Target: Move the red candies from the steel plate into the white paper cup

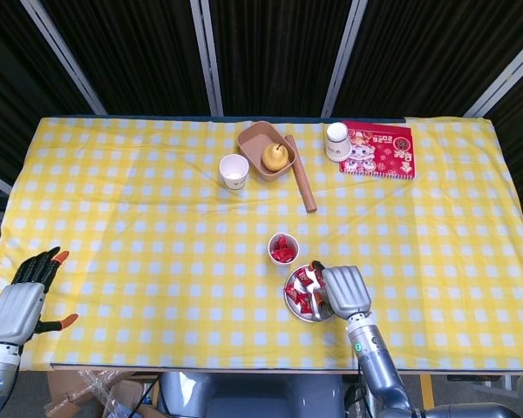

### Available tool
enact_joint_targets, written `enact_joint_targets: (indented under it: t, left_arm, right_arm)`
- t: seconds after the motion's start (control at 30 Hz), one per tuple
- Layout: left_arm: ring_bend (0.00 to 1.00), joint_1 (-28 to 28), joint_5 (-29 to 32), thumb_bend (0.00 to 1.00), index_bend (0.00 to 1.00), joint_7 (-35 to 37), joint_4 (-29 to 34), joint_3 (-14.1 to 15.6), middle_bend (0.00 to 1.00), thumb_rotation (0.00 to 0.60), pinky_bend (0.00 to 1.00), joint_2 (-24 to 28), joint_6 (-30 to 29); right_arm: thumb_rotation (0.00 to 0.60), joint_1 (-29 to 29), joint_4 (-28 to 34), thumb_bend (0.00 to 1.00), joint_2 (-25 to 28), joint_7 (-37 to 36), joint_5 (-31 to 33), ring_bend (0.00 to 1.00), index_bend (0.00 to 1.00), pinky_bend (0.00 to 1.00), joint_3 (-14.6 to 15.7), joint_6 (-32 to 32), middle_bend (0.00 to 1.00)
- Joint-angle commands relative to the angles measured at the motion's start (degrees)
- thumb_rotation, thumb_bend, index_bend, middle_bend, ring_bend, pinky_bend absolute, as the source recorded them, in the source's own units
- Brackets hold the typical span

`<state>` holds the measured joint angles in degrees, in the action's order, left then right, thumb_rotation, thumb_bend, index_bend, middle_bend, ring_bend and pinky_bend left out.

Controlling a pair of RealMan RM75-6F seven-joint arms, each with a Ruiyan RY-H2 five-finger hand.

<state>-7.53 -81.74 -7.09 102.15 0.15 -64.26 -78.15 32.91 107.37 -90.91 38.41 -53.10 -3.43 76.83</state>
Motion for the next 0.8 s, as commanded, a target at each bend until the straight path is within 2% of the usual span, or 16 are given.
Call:
enact_joint_targets:
  t: [0.03, 0.37, 0.8]
  left_arm:
    - [0.00, 0.06, 0.01, 0.00, 0.00, -0.09, -0.05, 0.00, 0.00, 0.600, 0.00, -0.08, -0.06]
    - [0.00, 0.13, 0.18, 0.00, 0.00, -0.39, -0.07, -0.08, 0.00, 0.600, 0.00, -0.17, -0.12]
    - [0.00, -0.09, 1.32, 0.00, 0.00, -0.67, 0.17, -0.24, 0.00, 0.600, 0.00, 0.08, 0.79]
  right_arm:
    - [0.600, -0.81, -1.52, 0.37, -0.74, -0.25, -0.12, 0.97, 0.32, 1.00, 0.63, 0.11, 0.87]
    - [0.600, -1.62, -7.29, 0.35, -3.83, -1.69, 0.22, 0.97, 0.31, 1.00, -0.57, -1.27, 0.87]
    - [0.600, -2.32, -11.60, 0.35, -5.58, -3.18, 3.35, 0.97, 0.31, 1.00, -1.93, -4.36, 0.87]
